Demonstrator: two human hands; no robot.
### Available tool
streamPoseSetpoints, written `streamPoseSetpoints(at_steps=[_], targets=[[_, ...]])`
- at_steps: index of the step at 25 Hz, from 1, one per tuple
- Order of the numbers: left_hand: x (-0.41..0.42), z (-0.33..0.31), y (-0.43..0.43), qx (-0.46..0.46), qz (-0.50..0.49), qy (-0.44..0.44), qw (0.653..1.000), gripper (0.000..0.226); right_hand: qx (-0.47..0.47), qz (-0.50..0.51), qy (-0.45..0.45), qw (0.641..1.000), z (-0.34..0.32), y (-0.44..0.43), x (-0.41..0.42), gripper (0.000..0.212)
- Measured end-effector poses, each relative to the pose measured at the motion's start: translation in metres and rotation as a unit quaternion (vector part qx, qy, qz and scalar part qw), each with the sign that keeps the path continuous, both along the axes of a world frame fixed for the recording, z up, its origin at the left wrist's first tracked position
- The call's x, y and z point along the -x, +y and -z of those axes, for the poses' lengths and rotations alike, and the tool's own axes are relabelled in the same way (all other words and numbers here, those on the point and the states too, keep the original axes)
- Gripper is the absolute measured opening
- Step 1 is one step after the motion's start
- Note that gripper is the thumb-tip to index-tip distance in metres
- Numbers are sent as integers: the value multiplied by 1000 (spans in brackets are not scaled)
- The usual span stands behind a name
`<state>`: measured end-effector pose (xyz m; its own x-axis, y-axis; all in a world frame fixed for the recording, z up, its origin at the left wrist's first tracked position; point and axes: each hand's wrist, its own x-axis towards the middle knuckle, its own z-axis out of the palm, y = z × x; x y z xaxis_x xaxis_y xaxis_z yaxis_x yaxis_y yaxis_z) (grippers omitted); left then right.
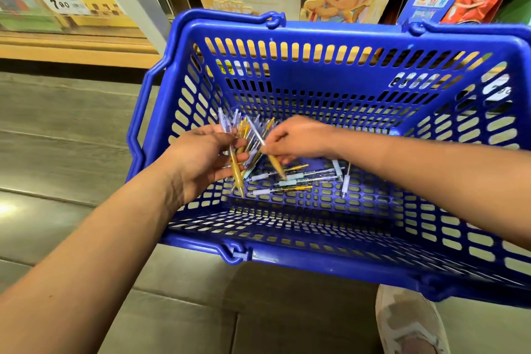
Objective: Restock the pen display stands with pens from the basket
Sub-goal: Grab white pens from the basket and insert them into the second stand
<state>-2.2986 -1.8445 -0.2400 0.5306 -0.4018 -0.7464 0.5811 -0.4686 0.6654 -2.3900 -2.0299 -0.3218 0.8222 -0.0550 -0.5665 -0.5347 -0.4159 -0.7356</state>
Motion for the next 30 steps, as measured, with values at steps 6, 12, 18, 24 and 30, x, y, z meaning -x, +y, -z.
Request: streamPoseSetpoints(at_steps=[6,12,18,24,30], targets=[[7,4,-7,15,-16,-12,1000,13,-115,72,-92,987,-34,29,-21,12],[4,0,-5,-9,-8,-28,1000,5,-99,-5,-111,989,-31,15,-10,8],[-5,-2,2,-2,-30,-39,999,6,262,-235,67,934,33,13,21,58],[-8,-3,6,11,-29,-29,999,5,267,-258,33,928,57,7,27,67],[-7,2,2,13,-16,-13,1000,5,240,-323,55,914,55,-42,44,47]])
